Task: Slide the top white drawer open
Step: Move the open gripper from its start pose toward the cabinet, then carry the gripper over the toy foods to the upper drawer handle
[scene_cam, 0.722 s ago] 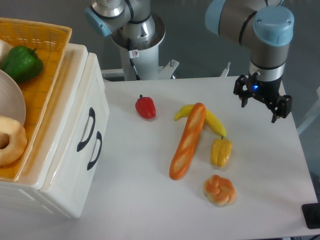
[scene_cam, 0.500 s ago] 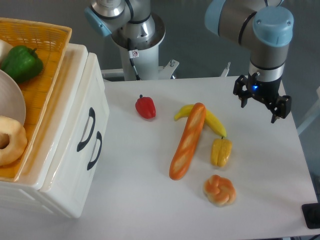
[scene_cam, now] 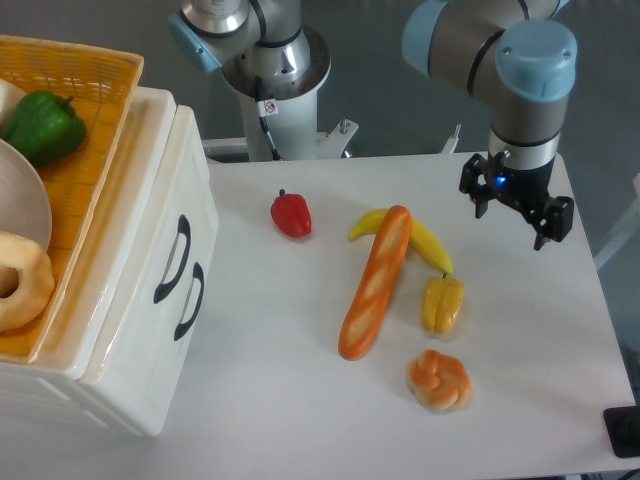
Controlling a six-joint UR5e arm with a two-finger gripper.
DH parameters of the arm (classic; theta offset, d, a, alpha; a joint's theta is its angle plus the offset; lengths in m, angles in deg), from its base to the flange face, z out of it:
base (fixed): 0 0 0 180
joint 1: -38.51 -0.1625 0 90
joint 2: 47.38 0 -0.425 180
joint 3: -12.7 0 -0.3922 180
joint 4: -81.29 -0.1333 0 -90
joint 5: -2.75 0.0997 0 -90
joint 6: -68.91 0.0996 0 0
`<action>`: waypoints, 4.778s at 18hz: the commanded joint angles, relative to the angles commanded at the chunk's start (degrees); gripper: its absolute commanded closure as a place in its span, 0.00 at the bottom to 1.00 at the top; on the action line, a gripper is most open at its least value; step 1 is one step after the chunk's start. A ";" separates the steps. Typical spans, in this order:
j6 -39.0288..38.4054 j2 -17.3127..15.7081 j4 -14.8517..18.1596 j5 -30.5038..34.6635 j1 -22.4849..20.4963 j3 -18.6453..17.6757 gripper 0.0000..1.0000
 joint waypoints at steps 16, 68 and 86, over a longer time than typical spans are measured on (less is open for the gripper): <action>-23.97 0.00 0.00 -0.44 7.73 -2.37 0.00; -67.76 -2.64 14.32 -17.66 23.82 0.53 0.00; -69.53 -2.37 19.16 -19.07 26.46 2.46 0.00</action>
